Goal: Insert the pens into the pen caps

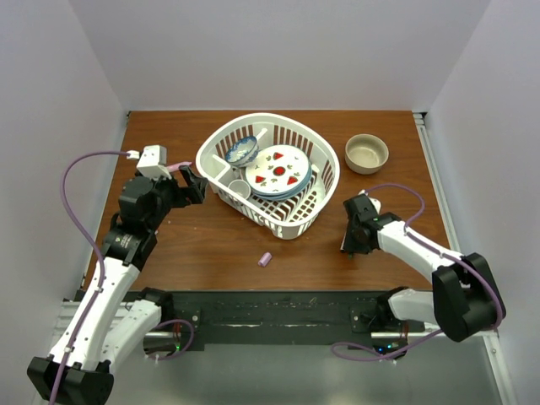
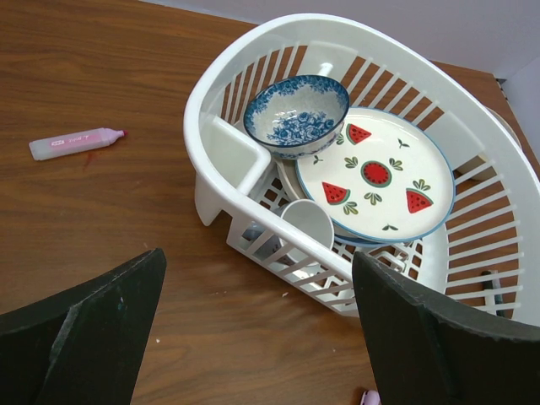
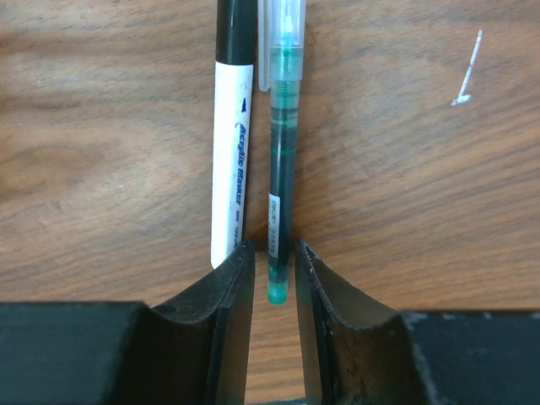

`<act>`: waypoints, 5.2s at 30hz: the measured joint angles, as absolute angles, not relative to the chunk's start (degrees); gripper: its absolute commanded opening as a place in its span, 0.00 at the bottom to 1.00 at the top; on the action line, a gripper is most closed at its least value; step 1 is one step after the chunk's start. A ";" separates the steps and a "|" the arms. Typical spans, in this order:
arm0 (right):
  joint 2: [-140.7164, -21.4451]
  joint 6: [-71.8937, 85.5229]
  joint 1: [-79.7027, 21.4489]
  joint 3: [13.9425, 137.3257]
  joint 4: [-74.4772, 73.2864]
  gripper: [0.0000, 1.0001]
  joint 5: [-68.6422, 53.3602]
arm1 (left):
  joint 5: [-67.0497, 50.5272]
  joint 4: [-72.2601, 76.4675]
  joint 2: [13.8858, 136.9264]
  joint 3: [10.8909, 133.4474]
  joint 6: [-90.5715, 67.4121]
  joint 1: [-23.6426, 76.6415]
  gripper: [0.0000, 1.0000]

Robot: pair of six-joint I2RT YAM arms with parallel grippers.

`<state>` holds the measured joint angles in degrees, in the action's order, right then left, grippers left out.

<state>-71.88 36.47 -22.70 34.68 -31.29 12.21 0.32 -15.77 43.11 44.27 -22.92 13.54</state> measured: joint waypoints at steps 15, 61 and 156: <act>-51.68 35.00 -22.68 43.35 -41.98 0.58 11.99 | 4.84 -21.04 57.06 54.13 -27.99 6.85 1.00; -31.88 26.48 -22.70 53.65 -42.44 0.64 1.52 | -11.79 -14.44 119.13 86.46 -12.91 -11.40 0.84; -28.91 23.05 -22.70 54.74 -43.51 0.64 2.02 | 6.22 -23.86 126.82 96.01 1.17 -4.67 0.43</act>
